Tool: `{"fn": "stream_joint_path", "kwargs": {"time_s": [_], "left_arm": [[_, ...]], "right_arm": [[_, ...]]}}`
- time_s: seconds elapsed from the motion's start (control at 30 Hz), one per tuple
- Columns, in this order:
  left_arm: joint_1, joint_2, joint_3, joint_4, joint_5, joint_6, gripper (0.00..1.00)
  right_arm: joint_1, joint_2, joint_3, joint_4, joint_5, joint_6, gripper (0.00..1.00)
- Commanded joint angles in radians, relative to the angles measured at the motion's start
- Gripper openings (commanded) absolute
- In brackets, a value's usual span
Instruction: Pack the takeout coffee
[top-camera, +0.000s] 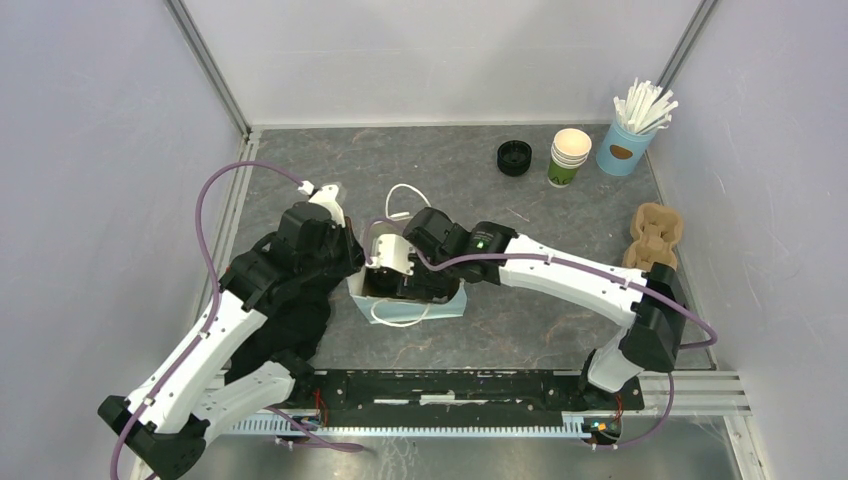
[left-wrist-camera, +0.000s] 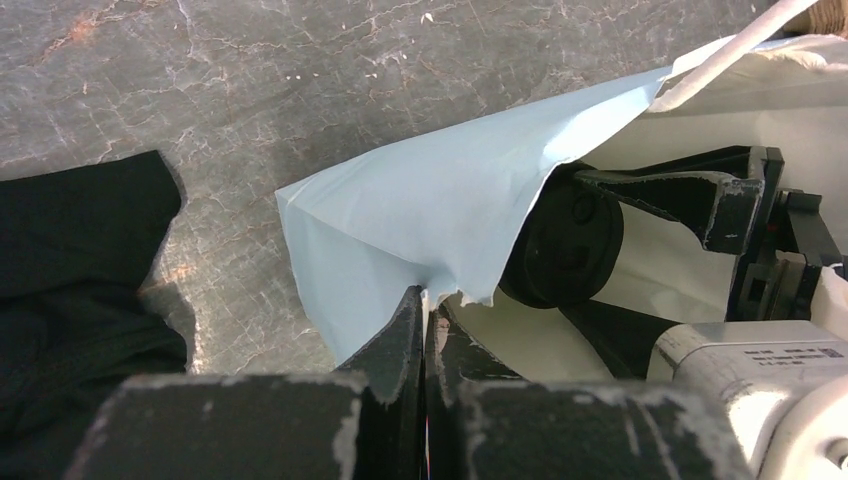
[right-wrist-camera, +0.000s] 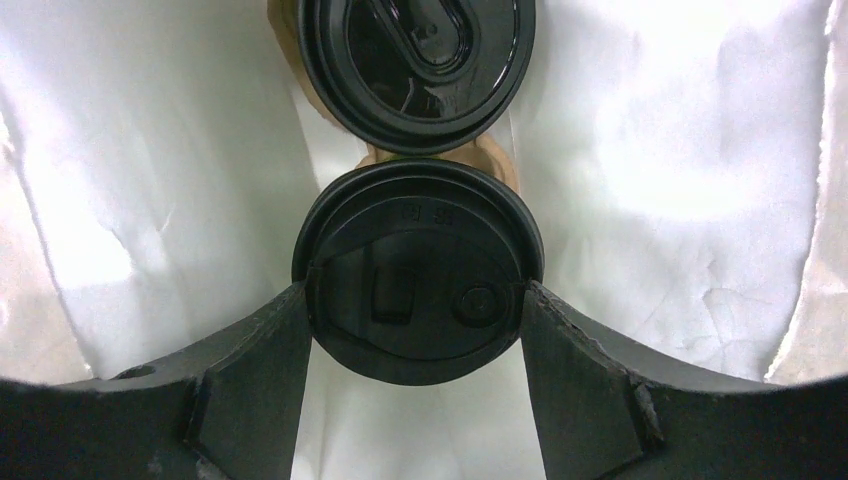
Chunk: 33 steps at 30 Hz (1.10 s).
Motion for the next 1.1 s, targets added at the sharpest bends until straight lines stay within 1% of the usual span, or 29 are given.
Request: {"fn": "stream_joint_path", "kwargs": {"time_s": [0.0, 0.2, 0.3, 0.5, 0.6, 0.7, 0.83, 0.93, 0.97, 1.07], "left_arm": [[-0.002, -0.022, 0.02, 0.025, -0.007, 0.008, 0.02], [-0.001, -0.049, -0.005, 0.031, -0.019, 0.029, 0.02], [-0.002, -0.063, -0.024, 0.032, -0.032, 0.035, 0.02], [-0.002, -0.058, -0.019, 0.035, -0.037, 0.03, 0.02], [-0.001, -0.053, -0.007, 0.042, -0.051, 0.04, 0.02], [-0.002, -0.052, -0.007, 0.059, -0.04, 0.043, 0.02], [-0.001, -0.063, -0.025, 0.1, -0.02, 0.041, 0.02], [-0.001, -0.077, -0.032, 0.142, -0.026, 0.054, 0.02], [-0.001, -0.088, -0.04, 0.17, -0.034, 0.063, 0.02], [-0.002, -0.14, -0.098, 0.321, -0.073, 0.104, 0.02]], "right_arm": [[-0.02, 0.178, -0.126, -0.116, -0.037, 0.016, 0.0], [-0.046, 0.171, -0.144, -0.116, -0.017, 0.033, 0.0], [-0.062, 0.171, -0.15, -0.102, 0.034, 0.035, 0.0], [-0.067, 0.198, -0.15, -0.071, 0.066, 0.004, 0.01], [-0.067, 0.176, -0.125, -0.092, 0.071, 0.001, 0.01], [-0.066, 0.135, -0.073, -0.099, 0.041, 0.003, 0.03], [-0.046, 0.118, 0.031, -0.122, 0.033, 0.023, 0.04], [-0.017, 0.11, 0.086, -0.129, 0.062, 0.045, 0.05], [-0.005, 0.101, 0.093, -0.122, 0.078, 0.057, 0.05], [0.019, 0.071, 0.101, -0.089, 0.125, 0.08, 0.04]]}}
